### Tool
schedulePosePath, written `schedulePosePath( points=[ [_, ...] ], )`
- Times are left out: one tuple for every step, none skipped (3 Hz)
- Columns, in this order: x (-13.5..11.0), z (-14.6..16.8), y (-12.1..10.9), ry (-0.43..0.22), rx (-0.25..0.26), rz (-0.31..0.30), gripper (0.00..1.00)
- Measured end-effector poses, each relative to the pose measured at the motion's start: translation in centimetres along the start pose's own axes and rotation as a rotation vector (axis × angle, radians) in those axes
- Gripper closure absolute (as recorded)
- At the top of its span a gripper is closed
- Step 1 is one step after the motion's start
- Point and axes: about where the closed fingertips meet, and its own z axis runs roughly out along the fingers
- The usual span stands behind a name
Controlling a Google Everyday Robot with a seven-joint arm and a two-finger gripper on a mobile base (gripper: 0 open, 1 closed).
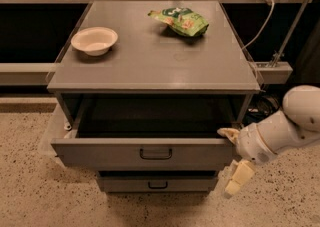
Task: Open top drawer
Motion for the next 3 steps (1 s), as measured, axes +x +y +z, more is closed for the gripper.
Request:
schedulePosePath(
  points=[
    [-3.7,-1.2,4.9,-0.104,0.166,0.045,0.0],
    [-4.0,-0.9,9.0,-0.164,0.334,0.092,0.0],
    [-1.3,-1.5,9.7,-0.189,0.443,0.188,0.0]
  ],
)
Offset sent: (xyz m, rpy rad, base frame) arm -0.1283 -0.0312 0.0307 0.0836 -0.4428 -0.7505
